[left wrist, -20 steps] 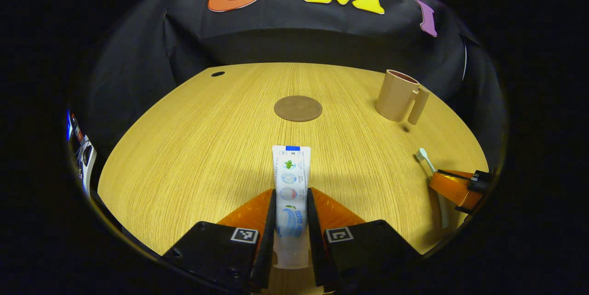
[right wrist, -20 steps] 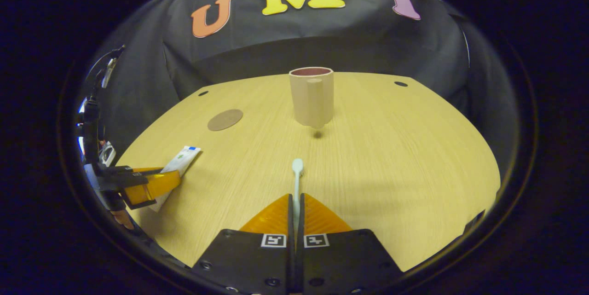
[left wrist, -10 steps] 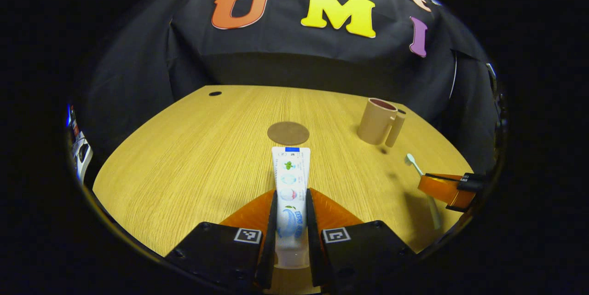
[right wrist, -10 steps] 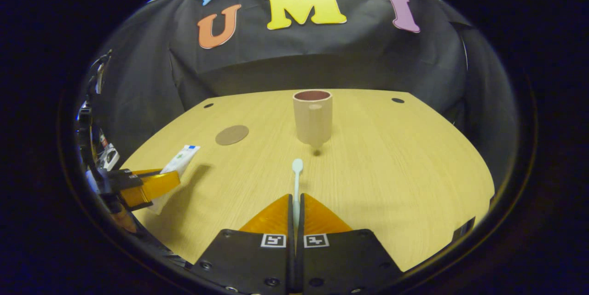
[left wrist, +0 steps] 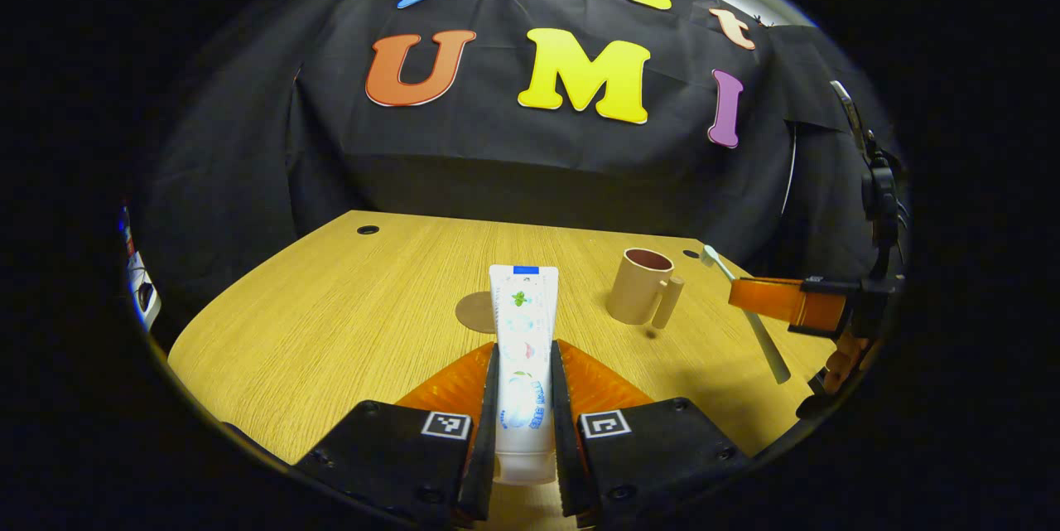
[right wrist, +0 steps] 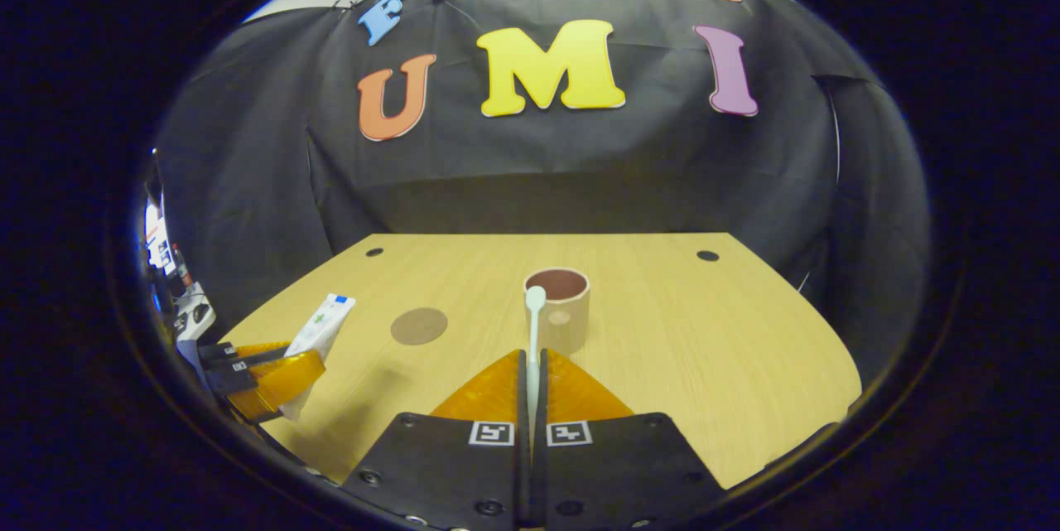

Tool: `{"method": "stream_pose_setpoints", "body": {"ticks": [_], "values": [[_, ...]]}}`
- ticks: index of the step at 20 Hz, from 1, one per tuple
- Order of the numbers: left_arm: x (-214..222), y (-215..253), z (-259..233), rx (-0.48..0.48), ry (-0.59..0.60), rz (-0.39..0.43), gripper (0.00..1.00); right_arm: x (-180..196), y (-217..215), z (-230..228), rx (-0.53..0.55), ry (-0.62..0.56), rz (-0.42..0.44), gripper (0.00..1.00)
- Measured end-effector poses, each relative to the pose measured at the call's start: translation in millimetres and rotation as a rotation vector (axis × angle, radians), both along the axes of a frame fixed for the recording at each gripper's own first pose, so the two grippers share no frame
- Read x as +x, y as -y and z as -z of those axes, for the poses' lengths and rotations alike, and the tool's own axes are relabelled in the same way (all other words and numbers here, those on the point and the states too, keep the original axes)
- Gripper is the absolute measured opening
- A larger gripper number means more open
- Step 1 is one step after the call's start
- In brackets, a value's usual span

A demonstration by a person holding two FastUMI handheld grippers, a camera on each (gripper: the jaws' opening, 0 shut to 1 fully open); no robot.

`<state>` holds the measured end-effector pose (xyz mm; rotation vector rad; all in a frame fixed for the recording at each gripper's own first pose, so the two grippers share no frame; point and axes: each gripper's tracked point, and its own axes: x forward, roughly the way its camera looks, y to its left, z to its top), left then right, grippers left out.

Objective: Put the toothbrush and toothpaste on the desktop into the cup, then pick up the cup and place it on the coaster on the desktop.

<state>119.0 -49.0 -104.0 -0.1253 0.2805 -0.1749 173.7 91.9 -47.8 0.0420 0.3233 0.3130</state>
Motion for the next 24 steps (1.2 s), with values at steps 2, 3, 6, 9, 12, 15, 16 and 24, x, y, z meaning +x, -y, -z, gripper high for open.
{"method": "stream_pose_setpoints", "body": {"ticks": [2,3,6,9,12,15,16,24], "values": [[5.0,1.0,-3.6,-0.002,0.018,-0.002,0.34,16.4,-5.5,-23.8,0.003,0.049,-0.002,0.00],[8.5,1.3,-4.5,-0.005,0.022,-0.001,0.34,27.3,-8.6,-36.8,0.004,0.077,-0.002,0.00],[18.8,5.3,-9.3,-0.021,0.037,0.008,0.34,61.3,-16.7,-68.9,0.021,0.158,-0.002,0.00],[26.6,6.4,-13.3,-0.026,0.060,0.008,0.34,97.1,-24.4,-82.6,0.066,0.185,-0.004,0.00],[34.6,16.4,-14.7,-0.040,0.068,0.031,0.34,131.2,-33.5,-85.4,0.112,0.218,-0.033,0.00],[44.1,23.6,-20.2,-0.040,0.089,0.038,0.34,160.8,-38.2,-79.7,0.118,0.259,-0.039,0.00],[48.5,26.7,-24.4,-0.039,0.106,0.041,0.34,170.8,-38.8,-76.8,0.116,0.272,-0.048,0.00],[78.4,43.1,-30.1,-0.059,0.116,0.048,0.34,205.6,-35.3,-53.6,0.109,0.254,-0.054,0.00]]}}
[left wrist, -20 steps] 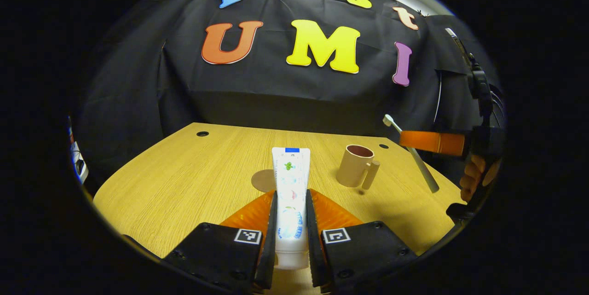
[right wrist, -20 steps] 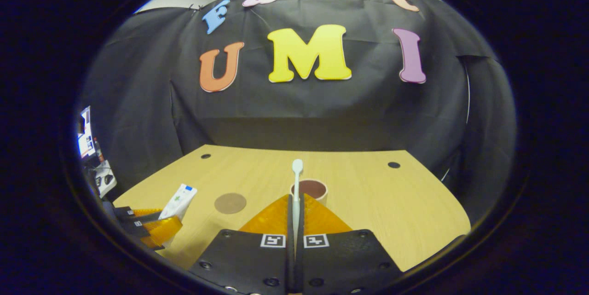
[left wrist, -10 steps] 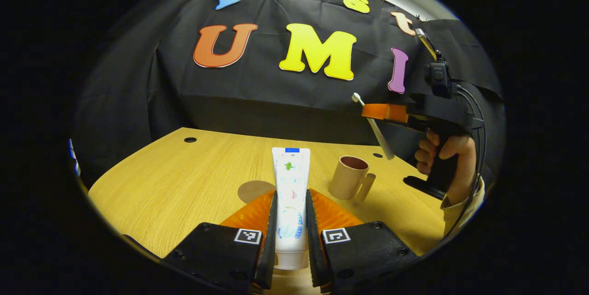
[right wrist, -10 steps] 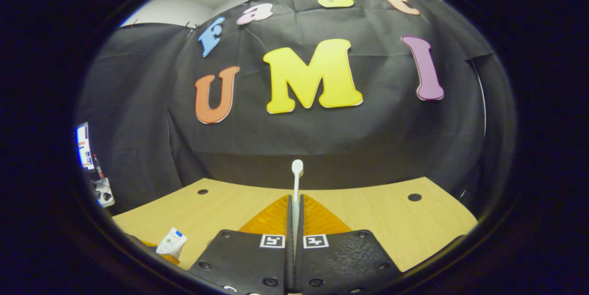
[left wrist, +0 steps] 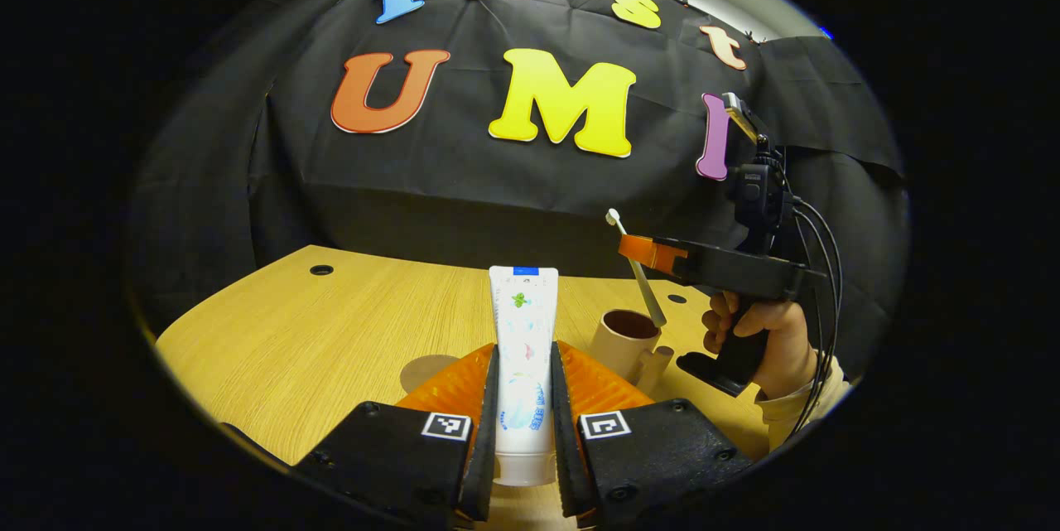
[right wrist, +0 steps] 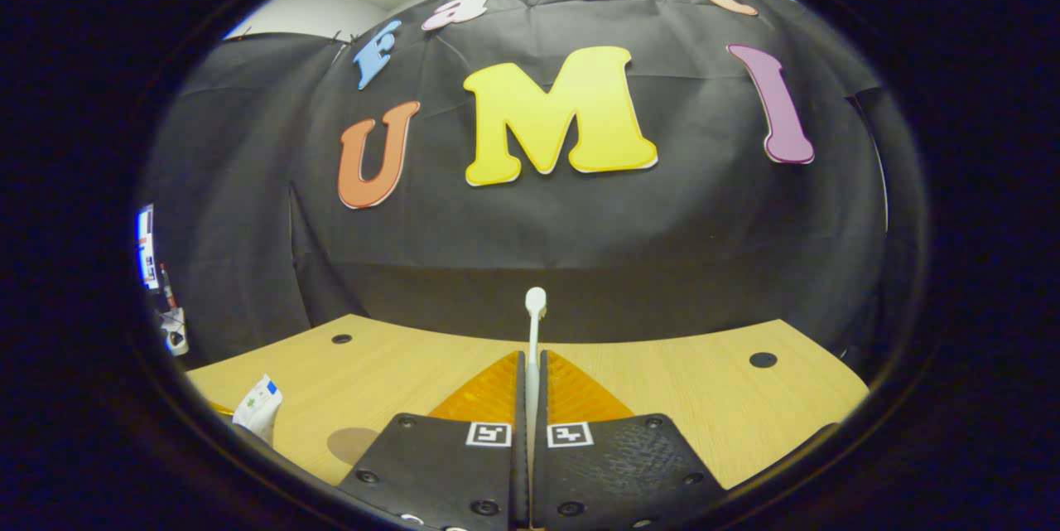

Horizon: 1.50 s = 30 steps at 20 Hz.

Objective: Put the toothbrush and toothpaste on the desktop into the cup, then pick up the cup and place it on the coaster on the desktop.

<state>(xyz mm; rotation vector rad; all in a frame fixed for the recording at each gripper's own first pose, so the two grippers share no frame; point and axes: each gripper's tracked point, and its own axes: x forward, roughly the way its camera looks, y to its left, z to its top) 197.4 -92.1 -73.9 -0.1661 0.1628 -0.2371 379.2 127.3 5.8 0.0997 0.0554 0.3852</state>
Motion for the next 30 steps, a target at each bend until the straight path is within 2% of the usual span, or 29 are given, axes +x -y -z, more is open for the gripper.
{"method": "stream_pose_setpoints", "body": {"ticks": [9,15,17,19,22,25,30], "values": [[-2.0,-4.1,12.4,0.010,-0.035,-0.005,0.34,2.4,1.2,5.1,-0.017,-0.026,0.013,0.04],[-4.1,-3.4,17.1,0.010,-0.048,-0.001,0.34,-6.9,1.8,7.2,-0.010,-0.051,-0.014,0.05],[-1.2,-0.7,14.8,0.012,-0.040,0.000,0.34,-14.7,1.4,4.5,0.009,-0.045,-0.041,0.15],[2.1,3.9,13.8,0.021,-0.037,0.003,0.34,-21.2,9.4,4.5,0.022,-0.040,-0.044,0.52],[8.2,15.6,11.2,0.007,-0.034,0.006,0.34,-26.4,32.1,8.1,-0.004,-0.023,0.001,0.99],[15.3,29.5,7.5,0.008,-0.035,0.001,0.34,-31.4,56.4,7.9,-0.033,0.014,0.034,0.98],[39.5,61.6,-24.5,0.031,0.024,-0.010,0.34,-34.6,98.0,8.1,0.006,0.027,0.073,0.98]]}}
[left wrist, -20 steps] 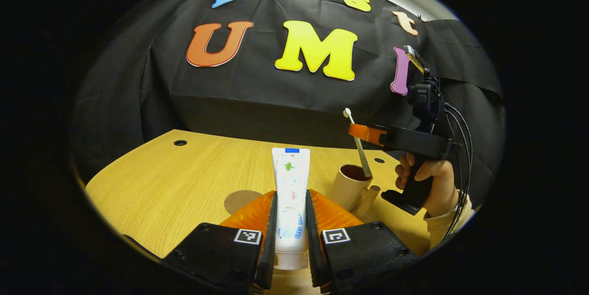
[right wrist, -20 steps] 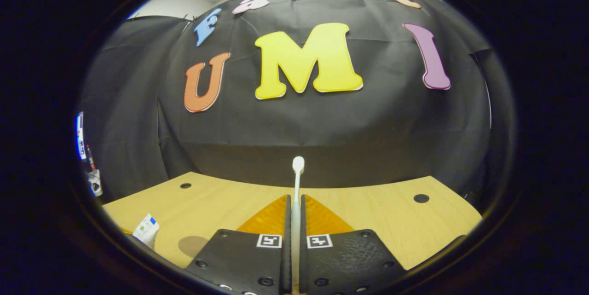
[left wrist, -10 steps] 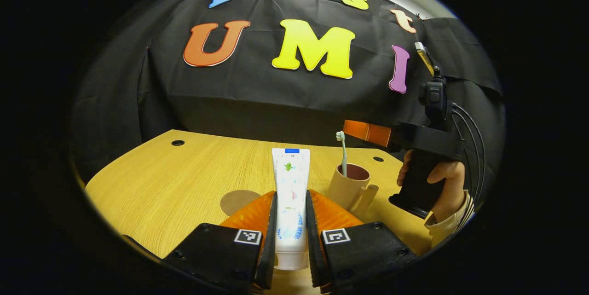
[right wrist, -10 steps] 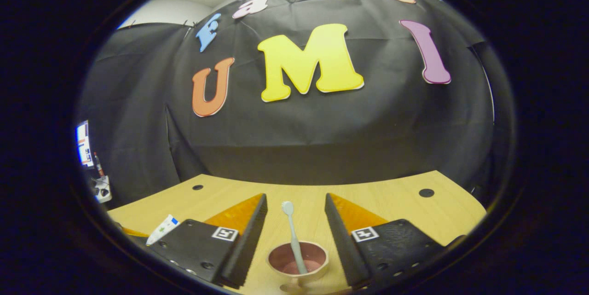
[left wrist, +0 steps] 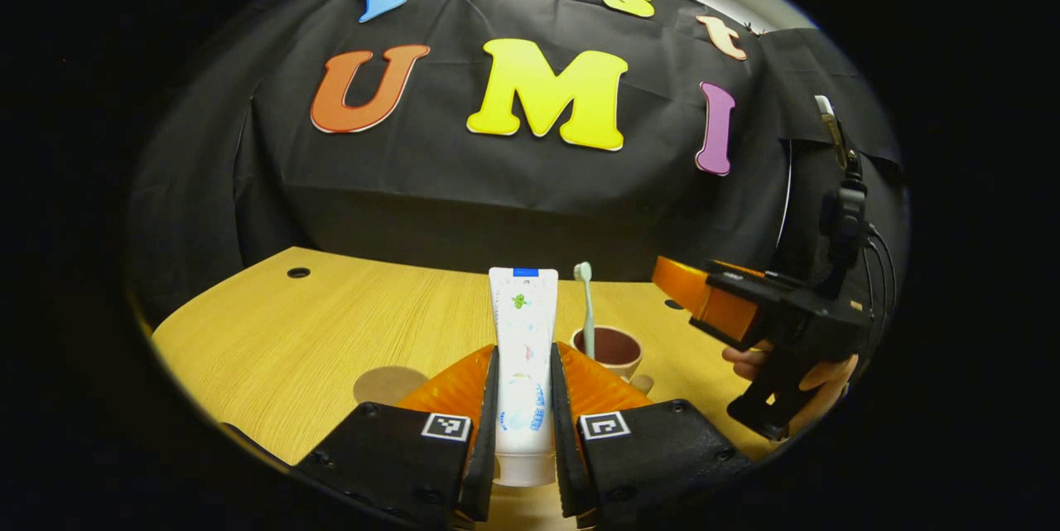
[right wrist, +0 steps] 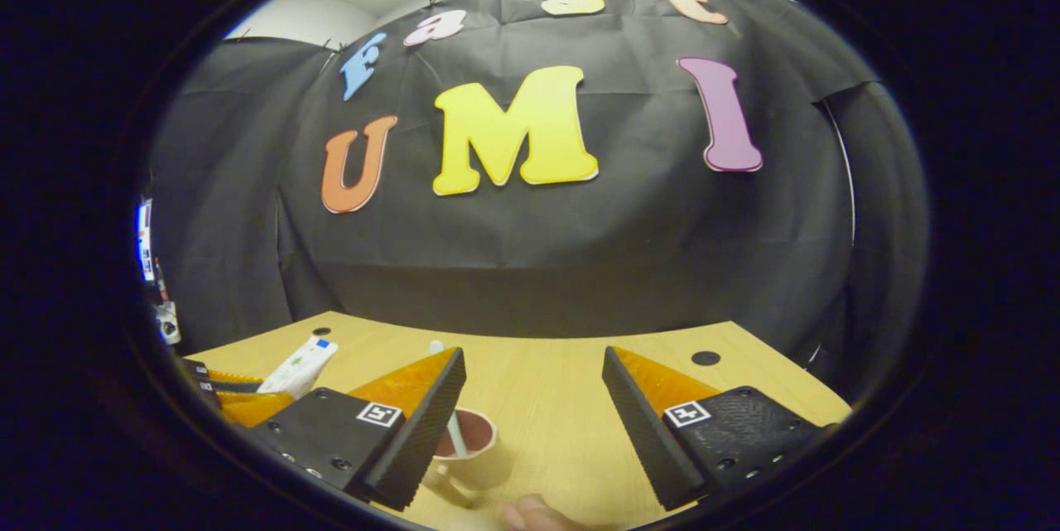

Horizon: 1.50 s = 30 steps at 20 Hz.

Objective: Put the toothbrush and toothpaste on the desktop into the cup, then pick up the cup and place it on the coaster on the desktop.

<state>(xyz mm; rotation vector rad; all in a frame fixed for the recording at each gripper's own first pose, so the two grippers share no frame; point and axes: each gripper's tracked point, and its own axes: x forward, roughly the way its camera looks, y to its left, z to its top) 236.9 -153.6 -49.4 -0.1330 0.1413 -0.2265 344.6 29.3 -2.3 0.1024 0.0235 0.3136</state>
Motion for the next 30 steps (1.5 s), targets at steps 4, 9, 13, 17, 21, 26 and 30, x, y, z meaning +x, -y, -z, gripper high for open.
{"method": "stream_pose_setpoints", "body": {"ticks": [4,9,13,17,21,26,30], "values": [[23.2,25.6,-32.3,0.020,0.074,0.007,0.34,6.4,32.1,-5.9,-0.043,0.040,0.079,0.98],[50.4,59.8,-50.4,-0.020,0.116,0.058,0.34,13.7,50.2,-2.0,-0.049,0.037,0.135,0.98],[69.3,78.9,-40.1,-0.039,0.097,0.057,0.34,20.2,56.5,8.0,-0.049,0.015,0.147,0.99],[79.5,82.7,-22.7,-0.054,0.055,0.052,0.34,24.6,54.4,17.0,0.015,-0.047,0.122,0.98],[86.1,82.2,-25.0,-0.068,0.079,0.044,0.35,22.6,55.7,14.0,0.068,-0.054,0.109,0.98],[90.4,86.6,-17.8,-0.046,0.061,0.036,0.37,27.4,61.7,19.1,0.154,-0.094,0.102,0.97],[89.5,89.1,-15.7,-0.047,0.055,0.044,0.38,27.9,61.1,23.0,0.147,-0.105,0.103,0.97]]}}
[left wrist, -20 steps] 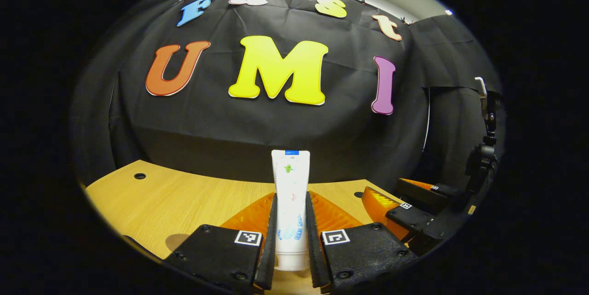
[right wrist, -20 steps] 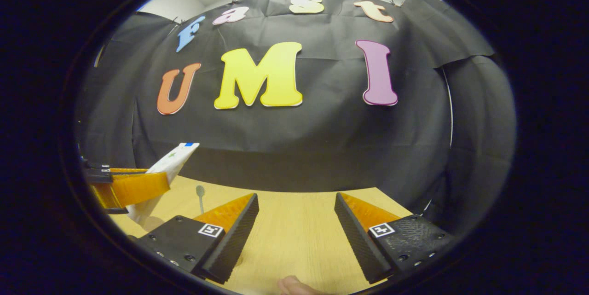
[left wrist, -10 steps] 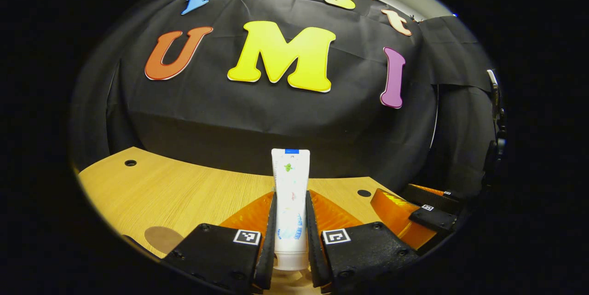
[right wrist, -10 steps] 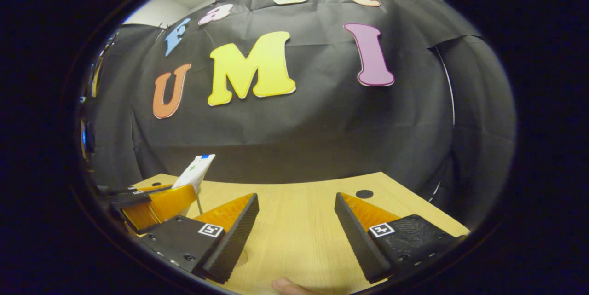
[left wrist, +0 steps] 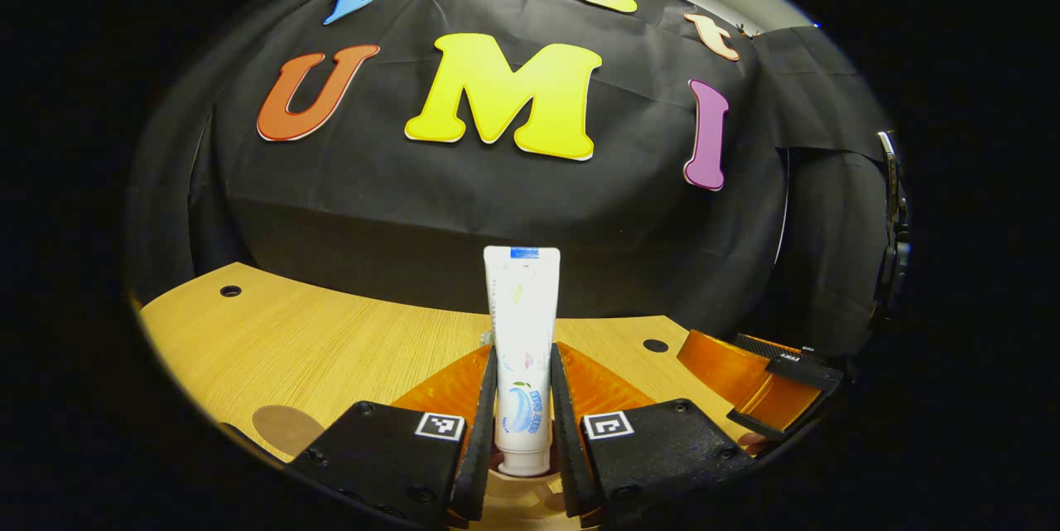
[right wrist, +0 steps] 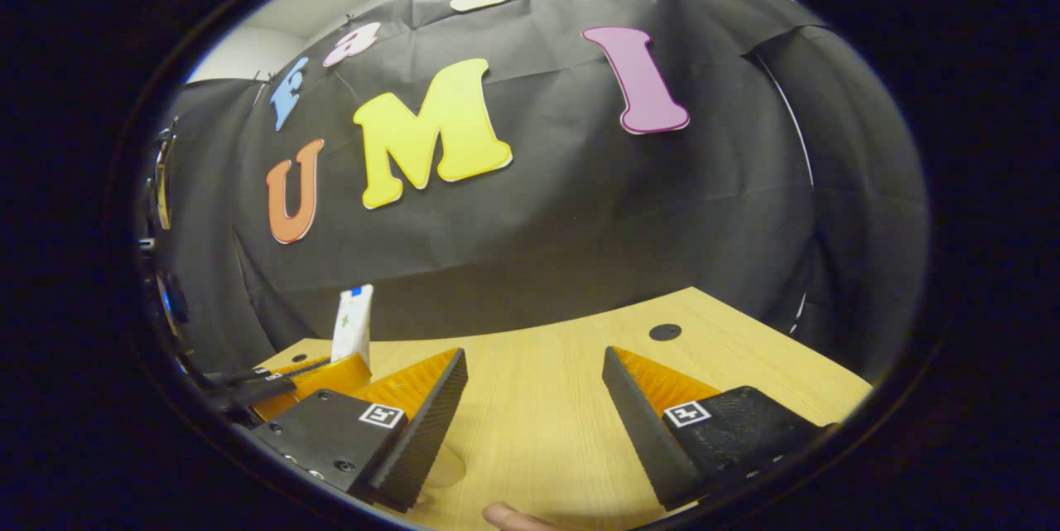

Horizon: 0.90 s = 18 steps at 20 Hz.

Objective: Put the toothbrush and toothpaste on the desktop into the cup, then pick up the cup and place it on the coaster on the desktop.

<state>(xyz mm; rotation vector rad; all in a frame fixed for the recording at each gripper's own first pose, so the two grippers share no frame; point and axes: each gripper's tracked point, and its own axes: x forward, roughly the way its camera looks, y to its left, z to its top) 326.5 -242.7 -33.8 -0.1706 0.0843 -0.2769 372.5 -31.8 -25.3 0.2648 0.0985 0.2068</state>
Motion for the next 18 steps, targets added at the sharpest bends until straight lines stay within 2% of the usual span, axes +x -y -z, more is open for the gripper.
{"method": "stream_pose_setpoints", "body": {"ticks": [4,5,7,11,12,13,14,18], "values": [[-1.8,2.7,6.3,0.010,-0.026,0.007,0.39,-1.4,-6.8,0.4,-0.052,0.014,-0.007,0.97],[-2.9,2.8,9.7,0.013,-0.035,0.008,0.40,-1.6,-9.5,0.6,-0.065,0.019,-0.011,1.00],[-7.9,1.4,15.3,0.014,-0.054,0.010,0.41,-1.5,-14.0,0.8,-0.091,0.026,-0.015,0.97],[-16.4,-5.9,4.9,0.049,0.012,-0.002,0.46,-7.5,-21.7,0.9,-0.136,0.044,-0.018,0.97],[-17.4,-7.3,5.5,0.056,0.016,-0.002,0.52,-11.0,-24.0,0.0,-0.145,0.050,-0.024,0.97],[-19.6,-8.3,5.6,0.062,0.020,0.003,0.67,-13.4,-24.9,-0.4,-0.156,0.055,-0.024,0.97],[-23.2,-11.2,3.3,0.074,0.026,-0.002,0.60,-16.0,-27.4,-1.2,-0.167,0.058,-0.030,0.97],[-30.0,-31.4,-11.7,0.091,0.078,-0.031,0.73,-21.1,-41.0,0.6,-0.198,0.057,-0.043,0.97]]}}
